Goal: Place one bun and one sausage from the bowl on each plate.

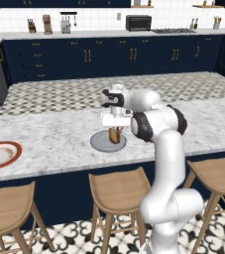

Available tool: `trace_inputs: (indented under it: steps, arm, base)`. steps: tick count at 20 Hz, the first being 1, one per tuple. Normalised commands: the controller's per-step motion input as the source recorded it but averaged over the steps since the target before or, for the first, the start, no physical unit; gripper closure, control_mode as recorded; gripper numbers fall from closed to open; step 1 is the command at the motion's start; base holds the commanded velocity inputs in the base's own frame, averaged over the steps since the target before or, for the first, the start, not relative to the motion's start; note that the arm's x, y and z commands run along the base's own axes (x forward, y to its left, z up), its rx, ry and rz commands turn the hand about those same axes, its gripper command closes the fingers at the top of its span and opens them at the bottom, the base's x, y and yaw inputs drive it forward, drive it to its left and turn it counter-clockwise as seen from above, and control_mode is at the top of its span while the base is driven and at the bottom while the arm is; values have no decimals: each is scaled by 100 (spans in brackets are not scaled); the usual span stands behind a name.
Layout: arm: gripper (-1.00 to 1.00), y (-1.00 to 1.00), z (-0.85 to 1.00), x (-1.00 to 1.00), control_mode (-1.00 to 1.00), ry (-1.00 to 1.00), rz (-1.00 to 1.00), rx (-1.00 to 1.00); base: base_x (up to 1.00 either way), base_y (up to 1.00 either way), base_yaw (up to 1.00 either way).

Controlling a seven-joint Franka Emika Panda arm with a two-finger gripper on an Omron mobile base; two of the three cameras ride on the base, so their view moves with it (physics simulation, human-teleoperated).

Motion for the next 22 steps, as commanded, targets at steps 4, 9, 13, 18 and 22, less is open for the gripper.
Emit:
trace_inputs:
  steps: [4,9,13,18,22]
  arm:
    - [100,2,-31,7,-100,2,1,0]
    - [100,0,-22,5,-100,0,2,0]
    - [-100,0,-1,0,-100,0,1,0]
    - [-100,-3,4,-13,-100,-1,0,0]
    - [-100,-4,41,-59,-100,-10,0,0]
  base:
    - [0,0,0]
    - [0,0,0]
    - [0,0,0]
    - [0,0,0]
    - [0,0,0]
